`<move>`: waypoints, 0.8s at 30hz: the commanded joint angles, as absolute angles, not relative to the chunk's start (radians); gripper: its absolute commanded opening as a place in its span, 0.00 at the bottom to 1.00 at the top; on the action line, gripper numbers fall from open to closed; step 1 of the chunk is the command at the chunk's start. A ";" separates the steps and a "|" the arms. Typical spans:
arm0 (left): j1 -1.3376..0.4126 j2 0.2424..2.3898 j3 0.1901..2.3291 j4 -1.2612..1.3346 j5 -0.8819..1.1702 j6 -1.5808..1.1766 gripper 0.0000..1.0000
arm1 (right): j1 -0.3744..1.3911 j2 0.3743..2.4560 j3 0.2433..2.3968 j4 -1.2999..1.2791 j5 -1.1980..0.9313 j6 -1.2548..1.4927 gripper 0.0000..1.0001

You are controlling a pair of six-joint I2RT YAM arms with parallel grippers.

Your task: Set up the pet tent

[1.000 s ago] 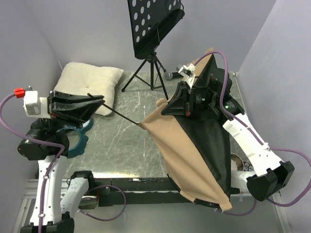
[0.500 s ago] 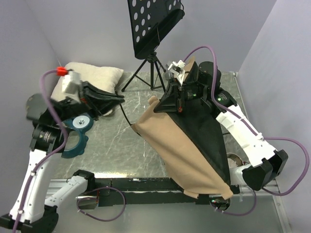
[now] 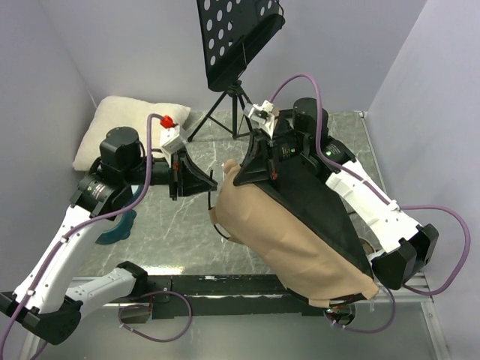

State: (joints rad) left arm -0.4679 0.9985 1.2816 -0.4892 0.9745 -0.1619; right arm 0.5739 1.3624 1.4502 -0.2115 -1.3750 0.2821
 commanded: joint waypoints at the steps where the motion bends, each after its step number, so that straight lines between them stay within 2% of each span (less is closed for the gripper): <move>1: -0.521 0.999 1.267 -0.568 1.005 -0.135 0.01 | 0.597 1.336 1.448 -0.198 -1.425 0.235 0.00; 13: -0.587 1.040 1.253 -0.574 0.999 -0.130 0.01 | 0.623 1.324 1.433 -0.247 -1.445 0.192 0.00; 24: -0.592 1.045 1.218 -0.569 1.006 -0.152 0.01 | 0.629 1.305 1.419 -0.175 -1.476 0.224 0.00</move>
State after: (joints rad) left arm -0.5842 1.0294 1.2499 -0.5358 0.9993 -0.1253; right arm 0.6109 1.3586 1.4166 -0.2684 -1.4246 0.2188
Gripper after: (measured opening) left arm 0.053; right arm 0.015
